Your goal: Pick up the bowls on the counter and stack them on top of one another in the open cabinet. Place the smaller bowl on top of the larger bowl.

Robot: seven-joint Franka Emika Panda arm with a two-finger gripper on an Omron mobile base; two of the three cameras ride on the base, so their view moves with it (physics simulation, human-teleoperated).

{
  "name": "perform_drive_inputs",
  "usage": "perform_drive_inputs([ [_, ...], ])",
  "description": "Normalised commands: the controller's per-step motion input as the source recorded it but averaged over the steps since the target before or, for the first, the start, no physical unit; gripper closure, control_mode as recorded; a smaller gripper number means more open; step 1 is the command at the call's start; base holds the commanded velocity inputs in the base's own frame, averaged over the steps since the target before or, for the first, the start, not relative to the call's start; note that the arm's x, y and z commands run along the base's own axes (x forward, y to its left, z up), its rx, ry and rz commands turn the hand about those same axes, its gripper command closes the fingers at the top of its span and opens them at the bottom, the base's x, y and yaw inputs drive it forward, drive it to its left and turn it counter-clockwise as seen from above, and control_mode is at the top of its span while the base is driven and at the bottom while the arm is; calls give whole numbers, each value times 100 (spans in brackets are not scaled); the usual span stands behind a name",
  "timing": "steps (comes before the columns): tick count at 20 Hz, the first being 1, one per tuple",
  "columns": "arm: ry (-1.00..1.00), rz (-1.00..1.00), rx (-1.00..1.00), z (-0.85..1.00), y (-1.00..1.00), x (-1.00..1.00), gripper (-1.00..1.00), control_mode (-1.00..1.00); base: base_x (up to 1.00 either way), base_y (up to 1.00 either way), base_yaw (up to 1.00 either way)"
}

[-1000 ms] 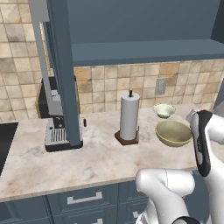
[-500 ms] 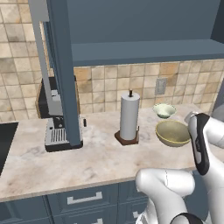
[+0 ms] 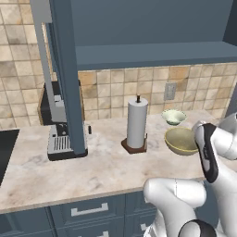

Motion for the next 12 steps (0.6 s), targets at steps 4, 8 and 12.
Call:
perform_drive_inputs([
  [4, 3, 0, 3, -16, -6, 20, -100, -100, 0, 0, 0],
  [8, 2, 0, 3, -20, -7, 18, -100, -100, 0, 0, 0],
  [12, 0, 0, 1, -22, -5, 19, -100, -100, 0, 0, 0],
])
